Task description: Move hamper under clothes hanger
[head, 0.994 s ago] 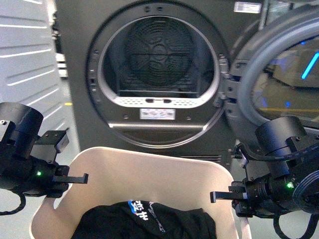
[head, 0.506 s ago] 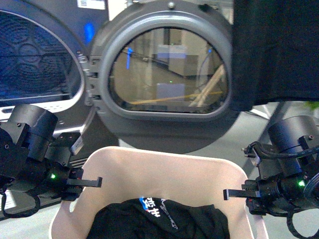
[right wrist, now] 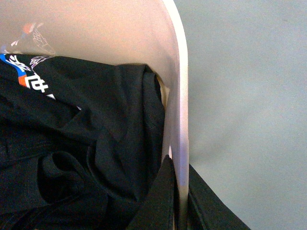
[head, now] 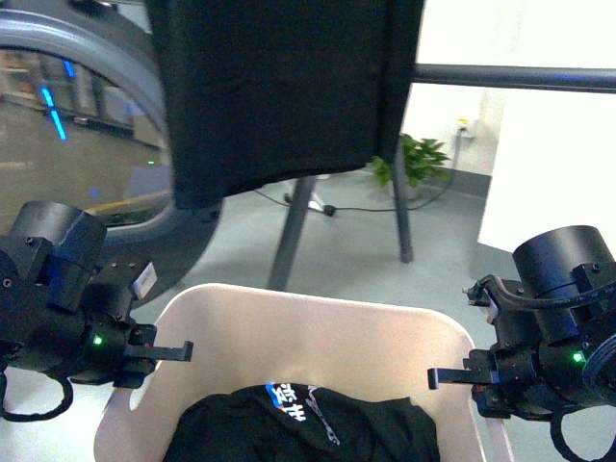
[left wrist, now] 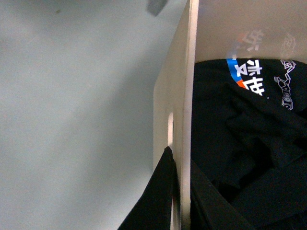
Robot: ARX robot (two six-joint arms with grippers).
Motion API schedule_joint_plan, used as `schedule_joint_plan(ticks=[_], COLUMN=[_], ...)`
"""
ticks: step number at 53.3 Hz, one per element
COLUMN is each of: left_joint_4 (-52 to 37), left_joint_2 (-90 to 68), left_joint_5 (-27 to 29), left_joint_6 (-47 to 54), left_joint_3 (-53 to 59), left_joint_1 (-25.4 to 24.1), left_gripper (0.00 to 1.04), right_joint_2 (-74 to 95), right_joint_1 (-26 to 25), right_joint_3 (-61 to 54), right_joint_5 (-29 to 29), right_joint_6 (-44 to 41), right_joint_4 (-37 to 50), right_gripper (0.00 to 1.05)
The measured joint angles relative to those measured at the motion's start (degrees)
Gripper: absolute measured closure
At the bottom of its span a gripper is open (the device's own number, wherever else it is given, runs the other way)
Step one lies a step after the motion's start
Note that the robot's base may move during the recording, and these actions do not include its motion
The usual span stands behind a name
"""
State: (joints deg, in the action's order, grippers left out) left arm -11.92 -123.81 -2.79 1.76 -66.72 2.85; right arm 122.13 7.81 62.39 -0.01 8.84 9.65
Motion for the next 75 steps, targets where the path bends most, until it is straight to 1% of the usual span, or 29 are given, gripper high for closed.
schedule_joint_plan(ticks=[53, 63, 75], left_joint_4=[0.0, 0.0, 0.0], left_joint_2=[0.0, 0.0, 0.1], left_joint_5=[0.0, -1.3, 0.1], left_joint_6=[0.0, -0.1, -0.2], left_joint_3=[0.1, -0.1, 0.0], left_joint_1=[0.0, 1.6, 0.5], left_gripper=[1.01, 1.01, 1.01], right_joint_2=[-0.3, -0.4, -0.4], right_joint_1=[0.1, -1.6, -0.2], right_joint_3=[-0.2, -0.3, -0.3], right_joint_5=[0.0, 0.8, 0.3], right_joint_6=[0.0, 0.0, 0.0], right_joint_4=[0.0, 0.0, 0.0], right_gripper=[1.02, 1.02, 1.02])
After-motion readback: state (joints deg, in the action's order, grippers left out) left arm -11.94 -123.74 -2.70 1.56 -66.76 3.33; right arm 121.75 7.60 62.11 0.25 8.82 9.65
